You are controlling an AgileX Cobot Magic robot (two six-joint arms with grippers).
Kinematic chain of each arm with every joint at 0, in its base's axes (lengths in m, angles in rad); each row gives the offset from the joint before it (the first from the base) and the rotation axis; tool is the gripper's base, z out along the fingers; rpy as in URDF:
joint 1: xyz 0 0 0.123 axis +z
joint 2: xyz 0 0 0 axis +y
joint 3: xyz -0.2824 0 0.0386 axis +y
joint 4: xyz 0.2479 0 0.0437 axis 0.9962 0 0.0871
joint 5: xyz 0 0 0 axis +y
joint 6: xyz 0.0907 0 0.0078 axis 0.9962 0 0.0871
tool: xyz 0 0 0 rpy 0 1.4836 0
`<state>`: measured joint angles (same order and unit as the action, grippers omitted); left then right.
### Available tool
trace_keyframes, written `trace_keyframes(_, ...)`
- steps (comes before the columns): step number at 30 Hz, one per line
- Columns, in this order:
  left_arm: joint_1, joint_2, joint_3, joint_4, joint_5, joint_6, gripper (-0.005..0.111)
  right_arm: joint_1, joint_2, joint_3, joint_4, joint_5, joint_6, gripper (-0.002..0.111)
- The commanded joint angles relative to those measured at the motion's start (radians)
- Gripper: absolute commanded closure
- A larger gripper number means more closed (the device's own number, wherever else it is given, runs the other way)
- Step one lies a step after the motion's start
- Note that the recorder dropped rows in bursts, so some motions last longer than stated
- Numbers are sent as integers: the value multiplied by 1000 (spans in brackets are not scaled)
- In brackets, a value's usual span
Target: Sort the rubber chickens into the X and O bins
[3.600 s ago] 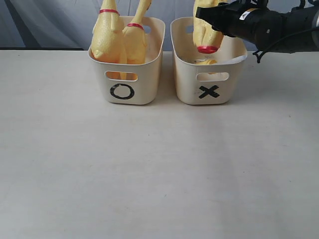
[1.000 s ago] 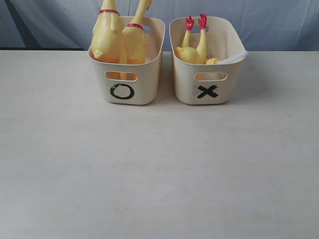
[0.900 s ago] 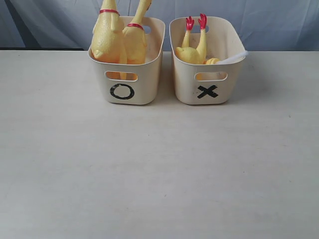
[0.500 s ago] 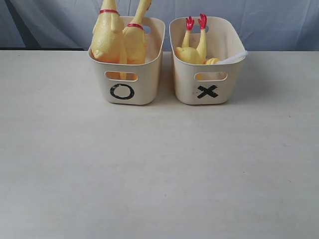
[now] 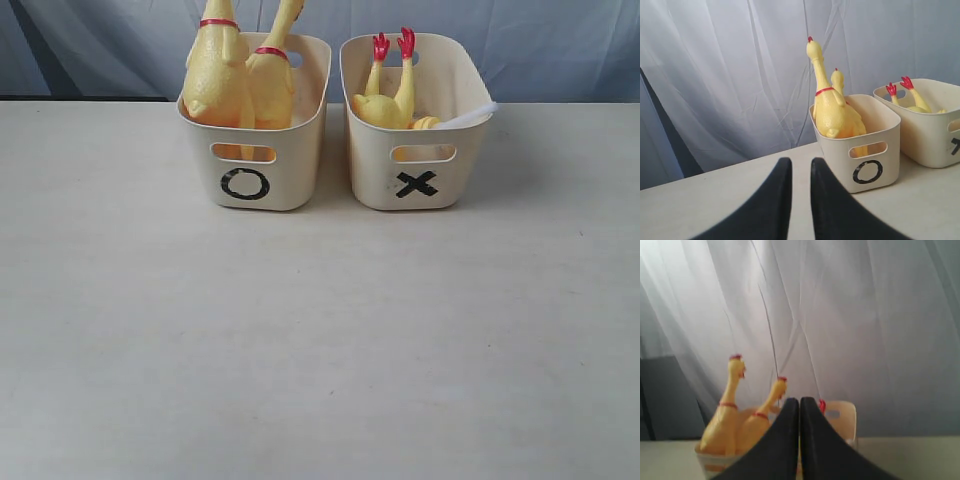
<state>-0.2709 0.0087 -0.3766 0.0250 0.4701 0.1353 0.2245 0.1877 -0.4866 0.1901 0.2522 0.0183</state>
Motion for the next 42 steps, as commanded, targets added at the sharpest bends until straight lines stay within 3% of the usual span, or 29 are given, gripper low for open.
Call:
trace_keyframes(1,2,-9,58,3,-63,0,92,-35,-70,198,-5,4,-2,107)
trace_keyframes(12,94,-9,209,67,-92,0,92,-154,-188,487,-5,4,-2,107)
trace_keyframes(23,132,-9,377,99,-129,0,92,-154,-188,487,-8,52,-2,107)
trace_keyframes(25,132,-9,377,108,-180,0,92,-154,-188,487,-6,52,-2,107)
trace_keyframes(36,132,-9,377,108,-179,0,92,-154,-188,487,18,55,-2,107)
trace_keyframes(42,262,-9,377,77,-200,0,92,-154,-188,487,-122,55,-2,107)
